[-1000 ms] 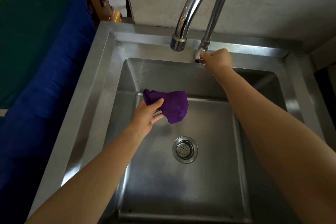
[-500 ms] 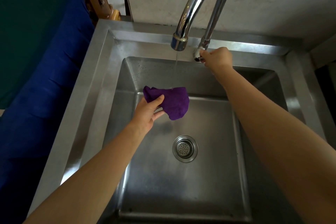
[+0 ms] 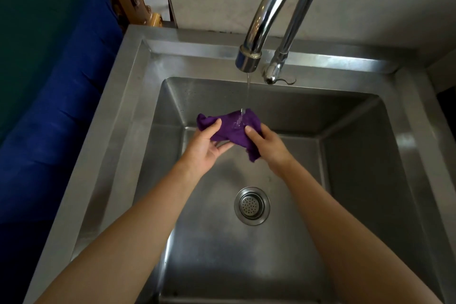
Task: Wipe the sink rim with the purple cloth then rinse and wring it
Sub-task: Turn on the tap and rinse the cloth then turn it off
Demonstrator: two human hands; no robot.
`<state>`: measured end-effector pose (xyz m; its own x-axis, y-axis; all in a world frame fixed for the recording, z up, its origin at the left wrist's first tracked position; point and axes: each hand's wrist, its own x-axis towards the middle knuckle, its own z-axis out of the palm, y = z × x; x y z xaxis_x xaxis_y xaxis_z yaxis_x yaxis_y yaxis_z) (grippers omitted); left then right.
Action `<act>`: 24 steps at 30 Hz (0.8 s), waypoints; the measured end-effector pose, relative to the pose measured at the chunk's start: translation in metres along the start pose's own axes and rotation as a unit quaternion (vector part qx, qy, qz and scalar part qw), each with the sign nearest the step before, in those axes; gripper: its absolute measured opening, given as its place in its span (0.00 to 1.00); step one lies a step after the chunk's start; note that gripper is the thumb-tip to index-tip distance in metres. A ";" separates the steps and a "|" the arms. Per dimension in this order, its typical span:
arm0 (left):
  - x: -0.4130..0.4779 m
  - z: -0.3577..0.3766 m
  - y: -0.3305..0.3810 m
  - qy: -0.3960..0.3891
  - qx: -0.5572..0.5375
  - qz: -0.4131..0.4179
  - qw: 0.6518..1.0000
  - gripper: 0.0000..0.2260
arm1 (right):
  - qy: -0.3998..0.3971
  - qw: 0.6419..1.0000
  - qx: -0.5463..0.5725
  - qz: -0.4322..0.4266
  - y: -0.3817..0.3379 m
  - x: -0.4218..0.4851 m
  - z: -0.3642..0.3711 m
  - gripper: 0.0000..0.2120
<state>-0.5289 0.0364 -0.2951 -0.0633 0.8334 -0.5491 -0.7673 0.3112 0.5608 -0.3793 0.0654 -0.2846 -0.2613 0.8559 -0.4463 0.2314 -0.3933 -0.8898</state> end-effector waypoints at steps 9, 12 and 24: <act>0.021 -0.006 -0.010 0.101 0.155 0.012 0.983 0.16 | 0.024 0.970 -0.193 -0.149 -0.002 0.001 0.015 0.11; 0.026 0.011 -0.022 0.114 0.124 0.005 0.986 0.16 | 0.067 0.949 -0.262 -0.162 -0.009 -0.003 0.041 0.10; 0.018 0.014 -0.026 0.211 0.283 0.156 0.923 0.18 | 0.056 0.980 -0.146 -0.120 0.009 0.009 0.025 0.14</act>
<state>-0.5008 0.0497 -0.3113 -0.5594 0.7072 -0.4324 -0.2221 0.3747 0.9001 -0.4030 0.0611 -0.2986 -0.2404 0.9498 -0.2001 0.4381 -0.0778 -0.8956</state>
